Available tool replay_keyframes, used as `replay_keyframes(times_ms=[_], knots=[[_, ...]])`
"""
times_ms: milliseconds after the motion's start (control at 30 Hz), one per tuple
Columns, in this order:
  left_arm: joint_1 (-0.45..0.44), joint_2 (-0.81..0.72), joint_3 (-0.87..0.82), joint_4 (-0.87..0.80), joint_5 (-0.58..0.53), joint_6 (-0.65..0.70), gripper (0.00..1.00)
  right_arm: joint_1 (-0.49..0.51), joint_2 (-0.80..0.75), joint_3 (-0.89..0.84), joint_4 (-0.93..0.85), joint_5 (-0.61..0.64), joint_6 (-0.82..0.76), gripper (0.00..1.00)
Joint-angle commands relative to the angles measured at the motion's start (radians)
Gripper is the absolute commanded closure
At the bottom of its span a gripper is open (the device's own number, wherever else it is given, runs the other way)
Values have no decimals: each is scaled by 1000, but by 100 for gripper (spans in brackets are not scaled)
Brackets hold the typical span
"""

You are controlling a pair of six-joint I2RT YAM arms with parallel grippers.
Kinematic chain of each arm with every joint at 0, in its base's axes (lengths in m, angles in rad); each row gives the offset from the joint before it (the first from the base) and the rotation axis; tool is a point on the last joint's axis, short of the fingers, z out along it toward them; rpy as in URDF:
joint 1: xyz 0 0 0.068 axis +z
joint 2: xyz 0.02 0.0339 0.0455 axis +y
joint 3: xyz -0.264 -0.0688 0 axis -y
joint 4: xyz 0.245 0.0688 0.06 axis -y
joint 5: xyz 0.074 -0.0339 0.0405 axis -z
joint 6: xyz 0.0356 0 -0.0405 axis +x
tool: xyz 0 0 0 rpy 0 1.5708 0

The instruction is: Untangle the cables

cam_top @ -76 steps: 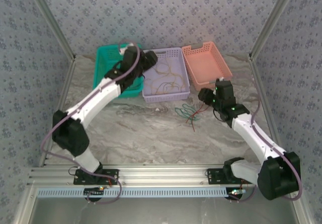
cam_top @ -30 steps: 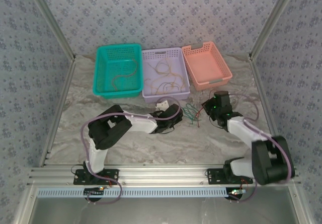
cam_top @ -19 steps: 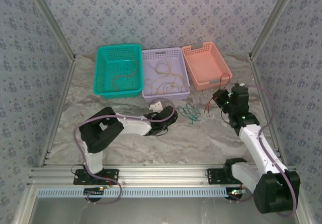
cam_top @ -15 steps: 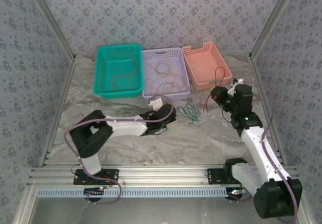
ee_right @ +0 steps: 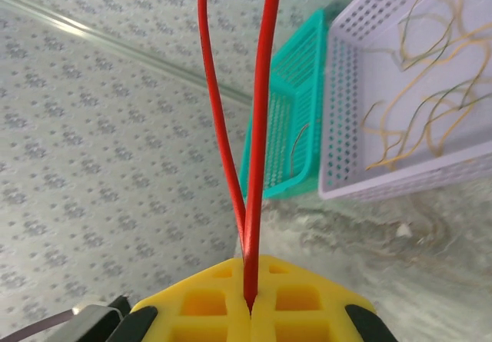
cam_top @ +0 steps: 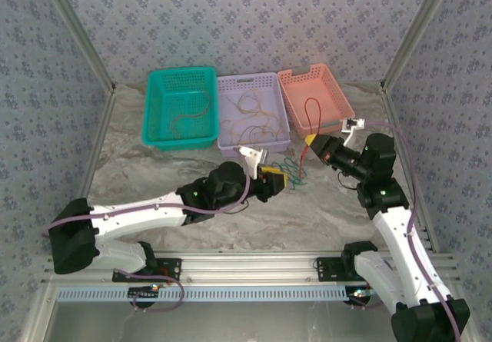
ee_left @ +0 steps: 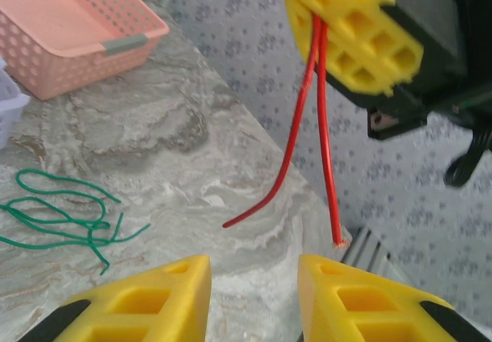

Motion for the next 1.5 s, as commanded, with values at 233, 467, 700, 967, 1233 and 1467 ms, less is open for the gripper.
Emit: replay_keyframes(times_ms=[233,467,700,967,1233,1467], knots=[[-6,-5,-18,75,147,181,69,43,17,42,32,-38,177,100],[-6,31,4,81,134,237,63,59,40,41,47,-20,229,100],[-5,86,24,100,111,264,60,82,49,31,75,-15,279,100],[6,103,37,144,46,261,66,109,43,-3,75,-8,296,100],[12,59,8,138,30,271,81,112,34,-42,94,-7,315,100],[16,-1,-11,58,13,288,100,102,37,-33,77,-20,306,100]])
